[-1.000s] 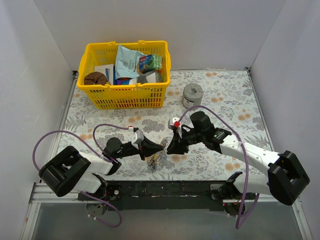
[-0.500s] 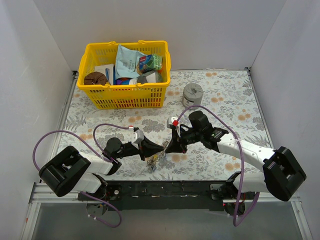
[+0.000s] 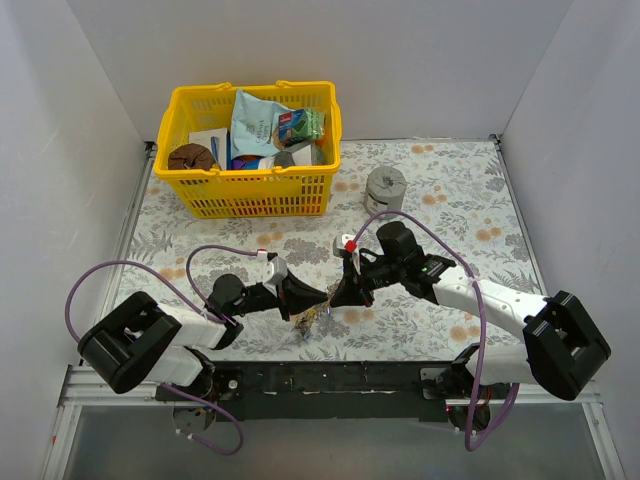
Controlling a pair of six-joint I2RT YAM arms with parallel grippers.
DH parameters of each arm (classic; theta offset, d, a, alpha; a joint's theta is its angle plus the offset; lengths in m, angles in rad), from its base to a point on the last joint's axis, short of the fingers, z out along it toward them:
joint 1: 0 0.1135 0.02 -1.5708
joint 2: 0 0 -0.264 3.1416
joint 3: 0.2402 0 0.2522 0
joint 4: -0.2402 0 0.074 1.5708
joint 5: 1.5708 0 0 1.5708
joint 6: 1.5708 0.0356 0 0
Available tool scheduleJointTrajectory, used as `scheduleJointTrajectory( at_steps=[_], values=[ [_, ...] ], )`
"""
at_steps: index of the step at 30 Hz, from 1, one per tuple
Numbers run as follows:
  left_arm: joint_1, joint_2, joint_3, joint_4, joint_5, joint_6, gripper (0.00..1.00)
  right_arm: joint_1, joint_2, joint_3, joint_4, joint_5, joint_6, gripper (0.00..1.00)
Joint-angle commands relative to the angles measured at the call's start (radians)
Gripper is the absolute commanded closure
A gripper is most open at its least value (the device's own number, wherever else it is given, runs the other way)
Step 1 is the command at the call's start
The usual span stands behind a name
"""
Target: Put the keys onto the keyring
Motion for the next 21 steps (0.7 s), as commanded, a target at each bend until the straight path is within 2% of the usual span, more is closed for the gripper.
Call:
scheduleJointTrajectory(
  at_steps=[1, 21],
  values=[
    [0.004, -0.018, 0.042, 0.470, 0.020, -0.019, 1.00, 0.008, 0.012, 0.010, 0.053, -0.040, 0.004, 0.99],
    [0.004, -0.023, 0.068, 0.503, 0.046, -0.065, 1.00, 0.019, 0.033, 0.039, 0.118, 0.003, 0.013, 0.99]
  ],
)
